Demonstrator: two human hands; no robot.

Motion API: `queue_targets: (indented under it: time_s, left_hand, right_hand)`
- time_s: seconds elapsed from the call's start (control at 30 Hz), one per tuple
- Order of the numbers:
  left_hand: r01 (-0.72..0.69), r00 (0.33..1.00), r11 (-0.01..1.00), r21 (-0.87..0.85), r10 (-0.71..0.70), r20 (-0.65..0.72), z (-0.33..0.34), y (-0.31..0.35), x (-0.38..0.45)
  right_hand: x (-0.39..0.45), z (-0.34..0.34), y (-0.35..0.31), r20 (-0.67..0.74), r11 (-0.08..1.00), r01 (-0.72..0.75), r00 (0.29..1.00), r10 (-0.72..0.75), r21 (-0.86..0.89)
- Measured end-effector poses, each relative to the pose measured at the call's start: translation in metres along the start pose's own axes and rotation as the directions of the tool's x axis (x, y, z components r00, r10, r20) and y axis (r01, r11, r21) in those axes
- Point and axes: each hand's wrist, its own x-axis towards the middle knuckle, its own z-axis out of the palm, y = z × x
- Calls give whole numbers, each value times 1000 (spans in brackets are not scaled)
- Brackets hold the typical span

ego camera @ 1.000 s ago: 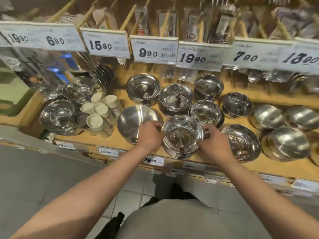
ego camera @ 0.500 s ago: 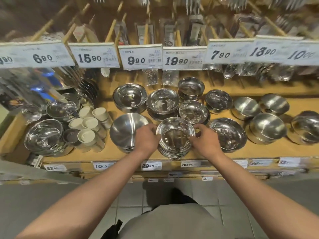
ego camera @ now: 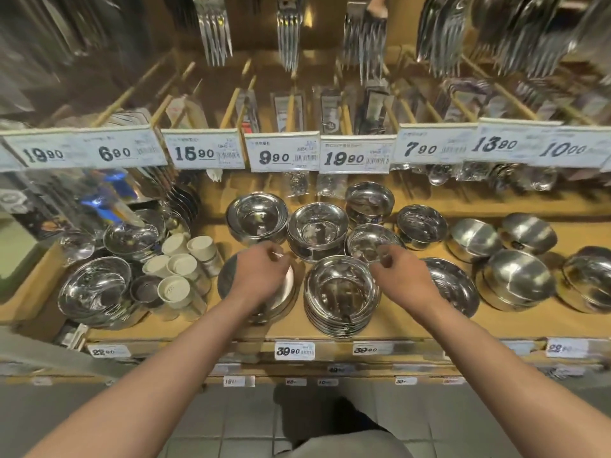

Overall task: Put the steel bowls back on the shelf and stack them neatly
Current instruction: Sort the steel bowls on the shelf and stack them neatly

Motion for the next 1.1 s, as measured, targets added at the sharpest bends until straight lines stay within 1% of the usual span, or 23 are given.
queue_targets:
  time_s: [0.1, 0.17, 0.23, 0.33, 0.47, 0.57, 0.67, 0.8, 0.87, 0.93, 1.0, 1.03, 1.1]
  left_hand:
    - [31, 999, 999, -42, -31, -16, -17, -4, 11]
    - [70, 997, 993, -91, -73, -34, -26, -8, 15]
    - [97, 992, 985, -145, -107, -60, -31, -14, 16]
    - [131, 983, 973, -189, -152, -100, -37, -19, 15]
    - [217, 962, 947, -236, -248, -111, -40, -28, 18]
    - [234, 954, 935, -265, -273, -124, -40, -33, 24]
    - [222, 954, 944, -243, -262, -147, -41, -36, 32]
    - [197, 958, 962, -187, -230, -171, -43, -36, 49]
    - [194, 965, 966, -171, -219, -145, -46, -38, 60]
    - [195, 969, 966, -172, -217, -120, -51, -41, 73]
    - [172, 976, 980, -96, -183, -117, -55, -45, 88]
    - [160, 979, 986, -51, -165, -117, -56, -46, 96]
    - [144, 983, 989, 23, -141, -122, -57, -50, 113]
  right_hand:
    - [25, -4, -11, 10, 997, -20, 1000, 20, 68]
    - [47, -4, -16, 37, 998, -28, 999, 26, 65]
    - [69, -1, -20, 75, 998, -19, 997, 14, 67]
    - [98, 11, -21, 158, 991, -44, 987, 23, 128]
    - [124, 30, -23, 251, 997, -46, 968, 27, 69]
    - [133, 39, -22, 223, 1000, -26, 974, 24, 8]
    - [135, 41, -22, 213, 999, -50, 976, 51, -12]
    - [134, 40, -28, 212, 987, -132, 971, 111, 87]
    - [133, 37, -32, 208, 979, -165, 969, 137, 124]
    - [130, 34, -35, 178, 974, -152, 977, 121, 169]
    - [124, 27, -38, 121, 967, -143, 985, 119, 211]
    - [119, 24, -39, 107, 952, -161, 985, 137, 259]
    - [109, 17, -38, 129, 888, -214, 976, 176, 407]
